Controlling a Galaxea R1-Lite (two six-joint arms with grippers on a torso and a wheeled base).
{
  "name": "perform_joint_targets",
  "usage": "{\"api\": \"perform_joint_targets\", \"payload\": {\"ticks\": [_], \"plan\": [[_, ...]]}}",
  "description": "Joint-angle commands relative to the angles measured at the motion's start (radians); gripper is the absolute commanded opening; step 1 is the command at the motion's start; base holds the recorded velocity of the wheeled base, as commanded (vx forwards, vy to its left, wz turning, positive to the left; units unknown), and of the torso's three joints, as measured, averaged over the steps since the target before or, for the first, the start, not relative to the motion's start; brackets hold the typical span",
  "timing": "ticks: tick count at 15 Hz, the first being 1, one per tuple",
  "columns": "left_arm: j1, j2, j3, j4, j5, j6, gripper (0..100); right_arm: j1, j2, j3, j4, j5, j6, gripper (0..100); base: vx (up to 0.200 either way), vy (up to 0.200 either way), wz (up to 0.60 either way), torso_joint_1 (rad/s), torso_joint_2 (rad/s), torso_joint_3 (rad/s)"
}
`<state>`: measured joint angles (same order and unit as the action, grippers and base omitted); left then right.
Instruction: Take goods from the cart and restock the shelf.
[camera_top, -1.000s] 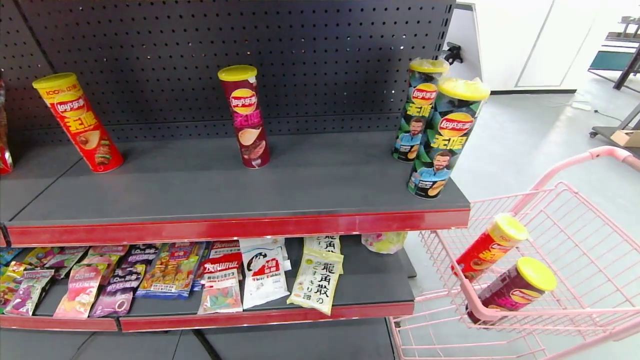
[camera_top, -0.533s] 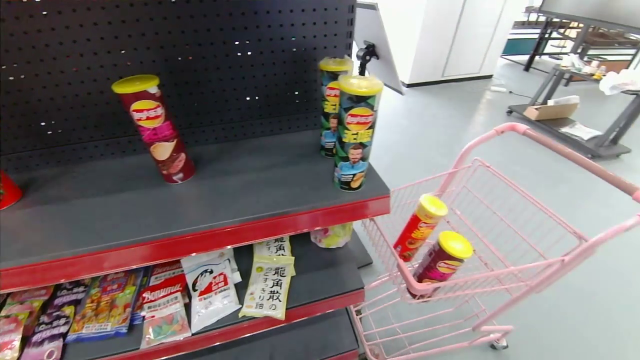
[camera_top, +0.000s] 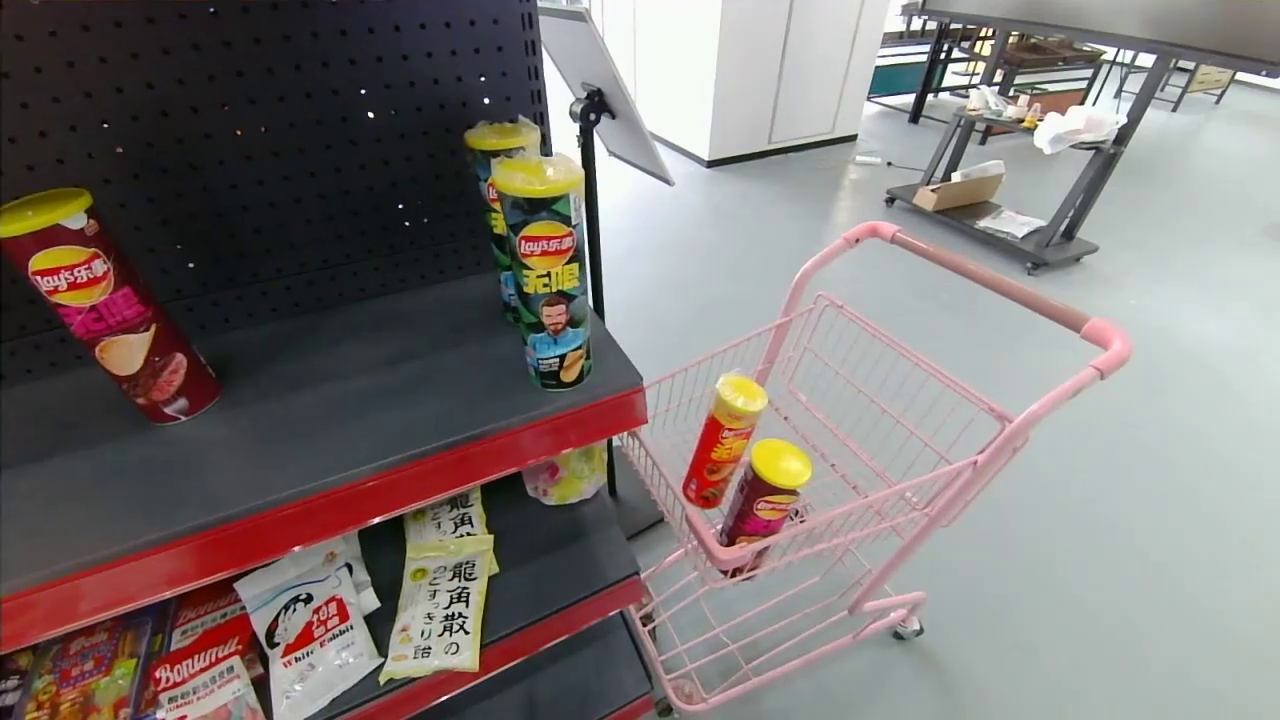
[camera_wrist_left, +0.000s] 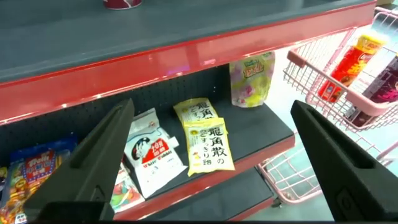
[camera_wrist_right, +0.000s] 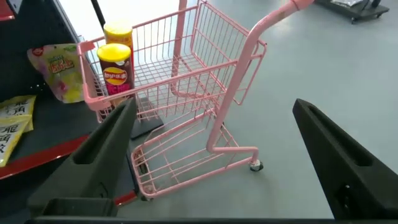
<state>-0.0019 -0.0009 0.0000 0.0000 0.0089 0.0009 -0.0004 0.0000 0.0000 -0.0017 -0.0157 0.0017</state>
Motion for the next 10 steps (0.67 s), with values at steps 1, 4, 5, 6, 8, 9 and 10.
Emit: {"api": "perform_joint_targets", "payload": {"ticks": [1, 4, 5, 6, 8, 9, 10], "plan": [[0.0, 0.001, 0.0, 0.0, 0.0, 0.001, 100, 0.0, 0.0, 0.0, -0.001, 0.0, 0.001, 100, 0.0, 0.0, 0.0, -0.061, 0.12, 0.085], [-0.001, 0.001, 0.0, 0.0, 0.0, 0.001, 100, 0.0, 0.0, 0.0, -0.001, 0.0, 0.001, 100, 0.0, 0.0, 0.0, -0.133, 0.35, 0.211], [0.0, 0.001, 0.0, 0.0, 0.0, 0.001, 100, 0.0, 0.0, 0.0, -0.001, 0.0, 0.001, 100, 0.0, 0.0, 0.0, -0.154, 0.39, 0.242], [0.0, 0.001, 0.0, 0.0, 0.0, -0.001, 100, 0.0, 0.0, 0.0, 0.0, 0.0, 0.001, 100, 0.0, 0.0, 0.0, -0.168, 0.45, 0.281], [0.0, 0.001, 0.0, 0.0, 0.0, 0.001, 100, 0.0, 0.0, 0.0, 0.0, 0.0, 0.001, 100, 0.0, 0.0, 0.0, -0.178, 0.51, 0.327], [0.0, 0.001, 0.0, 0.0, 0.0, 0.004, 100, 0.0, 0.0, 0.0, 0.0, 0.0, 0.0, 100, 0.0, 0.0, 0.0, -0.188, 0.54, 0.364], [0.0, 0.001, 0.0, 0.0, 0.0, 0.004, 100, 0.0, 0.0, 0.0, -0.001, 0.0, 0.001, 100, 0.0, 0.0, 0.0, -0.173, 0.56, 0.369]]}}
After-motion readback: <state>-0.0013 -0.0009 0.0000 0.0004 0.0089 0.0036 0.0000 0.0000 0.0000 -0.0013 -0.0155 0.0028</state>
